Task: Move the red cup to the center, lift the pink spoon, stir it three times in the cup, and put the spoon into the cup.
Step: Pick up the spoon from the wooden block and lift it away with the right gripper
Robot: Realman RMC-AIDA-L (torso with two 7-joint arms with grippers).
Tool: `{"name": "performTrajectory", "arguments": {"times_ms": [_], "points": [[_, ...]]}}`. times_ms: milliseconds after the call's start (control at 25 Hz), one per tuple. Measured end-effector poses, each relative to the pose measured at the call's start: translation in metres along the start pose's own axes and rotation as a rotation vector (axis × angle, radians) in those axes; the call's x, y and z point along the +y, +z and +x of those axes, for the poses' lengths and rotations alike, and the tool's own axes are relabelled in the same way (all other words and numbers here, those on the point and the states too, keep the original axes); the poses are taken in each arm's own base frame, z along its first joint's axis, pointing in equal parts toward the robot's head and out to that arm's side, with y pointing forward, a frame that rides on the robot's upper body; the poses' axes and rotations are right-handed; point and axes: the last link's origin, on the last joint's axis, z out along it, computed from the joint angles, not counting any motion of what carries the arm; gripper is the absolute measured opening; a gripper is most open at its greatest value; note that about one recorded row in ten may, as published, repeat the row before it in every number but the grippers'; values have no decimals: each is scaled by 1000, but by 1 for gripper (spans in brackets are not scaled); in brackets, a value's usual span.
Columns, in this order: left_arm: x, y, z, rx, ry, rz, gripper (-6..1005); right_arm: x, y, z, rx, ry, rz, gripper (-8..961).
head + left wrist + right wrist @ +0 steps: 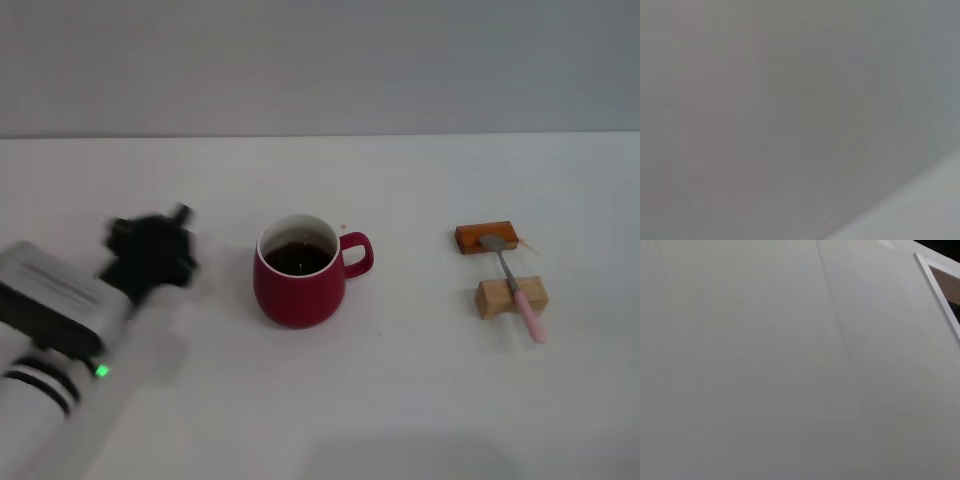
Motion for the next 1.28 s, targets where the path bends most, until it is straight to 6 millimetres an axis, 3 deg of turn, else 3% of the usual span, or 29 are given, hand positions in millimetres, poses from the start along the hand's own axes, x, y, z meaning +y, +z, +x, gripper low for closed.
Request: {"name": "performTrajectory", "arguments": {"times_ms": [40,400,600,720,880,1000,1280], "points": [[0,0,0,0,0,0,48,0,0,0,1,0,0,666],[-100,-24,-17,-11,-219,496,52,-1,-4,1,11,-5,2,665],[-129,-40,-21,39,-356,657,55,6,-9,4,38,-5,-52,665],[-134,-44,-21,66,-416,689,56,8,-13,5,50,-2,-72,666],[-139,-45,-18,112,-476,708,218,13,-28,6,82,28,-121,666],[-139,-39,-12,127,-460,696,324,20,-50,10,179,106,-152,665],[-138,-24,-4,119,-407,674,579,29,-79,15,307,148,-201,657]]}}
